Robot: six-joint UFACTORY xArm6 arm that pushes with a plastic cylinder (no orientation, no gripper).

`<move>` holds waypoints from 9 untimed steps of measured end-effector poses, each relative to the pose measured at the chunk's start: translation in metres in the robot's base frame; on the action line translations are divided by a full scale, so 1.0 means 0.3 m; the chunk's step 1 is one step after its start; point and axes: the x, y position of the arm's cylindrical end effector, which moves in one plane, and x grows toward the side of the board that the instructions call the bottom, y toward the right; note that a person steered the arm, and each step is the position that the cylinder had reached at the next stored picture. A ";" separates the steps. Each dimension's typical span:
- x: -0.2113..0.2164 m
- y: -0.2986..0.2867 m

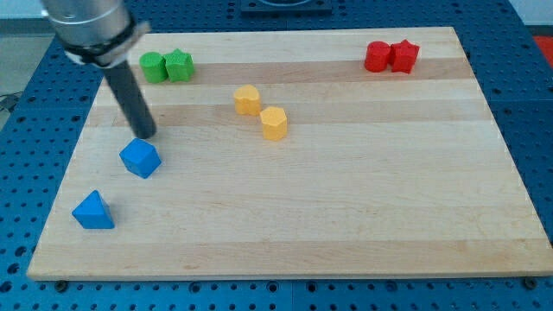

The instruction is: Drag the blue cube towards the top right side of the blue triangle

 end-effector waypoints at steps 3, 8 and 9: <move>0.120 -0.022; 0.283 -0.004; 0.283 0.107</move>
